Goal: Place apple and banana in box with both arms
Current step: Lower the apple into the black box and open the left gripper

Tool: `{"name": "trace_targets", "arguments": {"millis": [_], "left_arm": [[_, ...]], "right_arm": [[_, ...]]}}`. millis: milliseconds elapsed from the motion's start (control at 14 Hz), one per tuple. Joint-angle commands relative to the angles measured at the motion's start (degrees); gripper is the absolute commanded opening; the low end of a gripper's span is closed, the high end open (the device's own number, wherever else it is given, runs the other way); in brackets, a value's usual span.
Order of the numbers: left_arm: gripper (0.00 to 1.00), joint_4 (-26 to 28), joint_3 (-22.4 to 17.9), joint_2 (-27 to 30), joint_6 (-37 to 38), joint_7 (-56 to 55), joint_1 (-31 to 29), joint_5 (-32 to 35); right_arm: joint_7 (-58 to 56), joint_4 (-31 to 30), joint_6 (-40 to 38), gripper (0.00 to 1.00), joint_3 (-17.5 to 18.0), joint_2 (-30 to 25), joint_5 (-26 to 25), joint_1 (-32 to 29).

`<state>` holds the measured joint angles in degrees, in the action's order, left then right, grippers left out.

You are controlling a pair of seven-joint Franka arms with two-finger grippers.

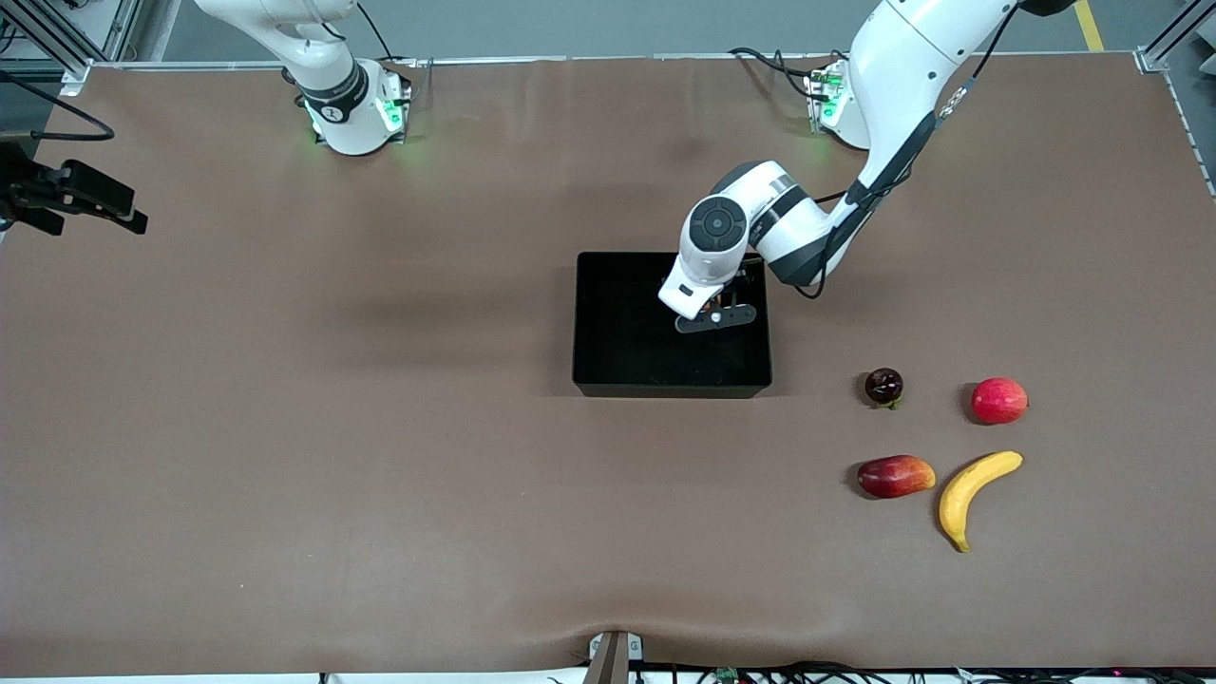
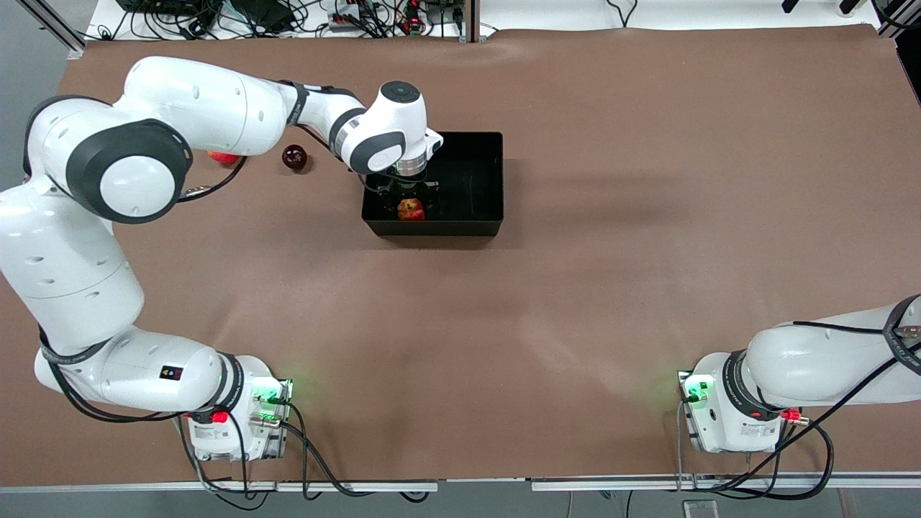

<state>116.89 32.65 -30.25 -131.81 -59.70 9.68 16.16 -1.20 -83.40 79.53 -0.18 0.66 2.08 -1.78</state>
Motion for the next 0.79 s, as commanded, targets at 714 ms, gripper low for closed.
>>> {"name": "trace_targets", "arguments": {"millis": [714], "left_arm": [[1.0, -19.5, -0.4, 4.32, 17.9, 10.63, -7.37, 0.1]], "right_arm": [[-2.49, -0.01, -0.43, 1.0, 0.01, -0.22, -0.5, -0.33]]}}
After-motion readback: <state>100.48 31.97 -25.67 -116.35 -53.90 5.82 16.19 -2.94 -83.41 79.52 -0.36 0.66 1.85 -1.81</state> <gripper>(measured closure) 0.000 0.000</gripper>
